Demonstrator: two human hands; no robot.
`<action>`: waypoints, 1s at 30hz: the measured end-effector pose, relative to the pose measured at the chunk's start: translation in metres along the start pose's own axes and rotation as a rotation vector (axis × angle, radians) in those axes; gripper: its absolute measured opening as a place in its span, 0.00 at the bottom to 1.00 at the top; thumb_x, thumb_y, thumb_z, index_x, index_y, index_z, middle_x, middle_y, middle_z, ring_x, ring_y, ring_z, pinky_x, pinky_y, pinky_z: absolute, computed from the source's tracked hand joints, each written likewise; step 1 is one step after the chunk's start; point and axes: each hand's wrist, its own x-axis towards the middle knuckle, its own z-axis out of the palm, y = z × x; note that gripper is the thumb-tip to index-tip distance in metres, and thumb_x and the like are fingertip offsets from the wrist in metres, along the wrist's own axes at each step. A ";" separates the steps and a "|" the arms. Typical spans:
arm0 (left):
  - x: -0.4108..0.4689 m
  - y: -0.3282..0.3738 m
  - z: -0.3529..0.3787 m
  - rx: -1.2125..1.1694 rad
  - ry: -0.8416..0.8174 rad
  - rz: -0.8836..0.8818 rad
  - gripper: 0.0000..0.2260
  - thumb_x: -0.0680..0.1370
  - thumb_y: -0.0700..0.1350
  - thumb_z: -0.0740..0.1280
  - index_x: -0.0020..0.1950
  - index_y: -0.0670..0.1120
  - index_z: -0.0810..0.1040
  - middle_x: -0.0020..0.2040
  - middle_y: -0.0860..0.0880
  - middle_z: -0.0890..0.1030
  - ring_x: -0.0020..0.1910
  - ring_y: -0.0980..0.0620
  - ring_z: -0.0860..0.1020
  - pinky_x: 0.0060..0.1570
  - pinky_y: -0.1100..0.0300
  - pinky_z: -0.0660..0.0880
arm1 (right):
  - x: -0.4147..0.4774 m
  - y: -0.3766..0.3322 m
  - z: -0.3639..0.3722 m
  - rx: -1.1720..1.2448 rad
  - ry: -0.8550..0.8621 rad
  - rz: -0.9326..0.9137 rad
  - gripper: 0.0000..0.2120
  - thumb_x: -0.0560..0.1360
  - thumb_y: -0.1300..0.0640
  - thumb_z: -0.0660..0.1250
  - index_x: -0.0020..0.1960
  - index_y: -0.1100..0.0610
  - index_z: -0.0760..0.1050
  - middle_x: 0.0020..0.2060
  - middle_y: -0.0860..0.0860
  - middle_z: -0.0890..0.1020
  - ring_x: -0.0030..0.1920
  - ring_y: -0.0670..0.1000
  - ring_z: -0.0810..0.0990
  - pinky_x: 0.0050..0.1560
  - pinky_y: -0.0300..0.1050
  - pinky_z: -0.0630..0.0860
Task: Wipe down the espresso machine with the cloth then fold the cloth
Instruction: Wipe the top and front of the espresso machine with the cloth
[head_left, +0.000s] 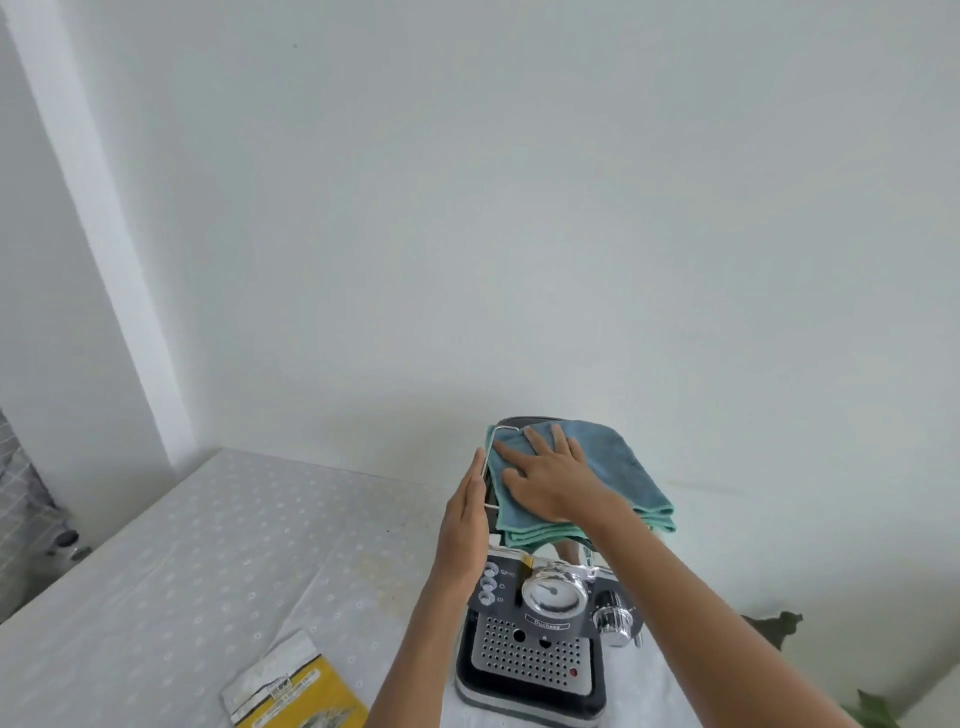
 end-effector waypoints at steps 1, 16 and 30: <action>-0.002 0.001 0.001 0.003 0.006 0.005 0.20 0.85 0.48 0.49 0.77 0.51 0.61 0.76 0.56 0.63 0.73 0.62 0.61 0.74 0.60 0.58 | 0.001 -0.001 0.000 -0.003 -0.004 -0.006 0.26 0.83 0.44 0.45 0.80 0.37 0.50 0.82 0.54 0.47 0.80 0.63 0.38 0.78 0.60 0.37; -0.013 0.002 -0.001 0.091 0.041 0.028 0.19 0.85 0.50 0.49 0.75 0.53 0.64 0.74 0.54 0.67 0.72 0.59 0.65 0.73 0.56 0.61 | -0.026 0.007 0.005 0.048 -0.027 -0.141 0.23 0.84 0.41 0.45 0.78 0.30 0.52 0.82 0.50 0.47 0.81 0.59 0.38 0.78 0.59 0.36; -0.021 0.019 -0.003 0.178 0.003 0.006 0.20 0.85 0.49 0.48 0.77 0.53 0.62 0.75 0.55 0.65 0.73 0.58 0.62 0.70 0.64 0.59 | -0.058 0.018 -0.005 0.094 -0.140 -0.269 0.21 0.86 0.44 0.48 0.78 0.36 0.59 0.82 0.47 0.48 0.81 0.54 0.38 0.78 0.57 0.36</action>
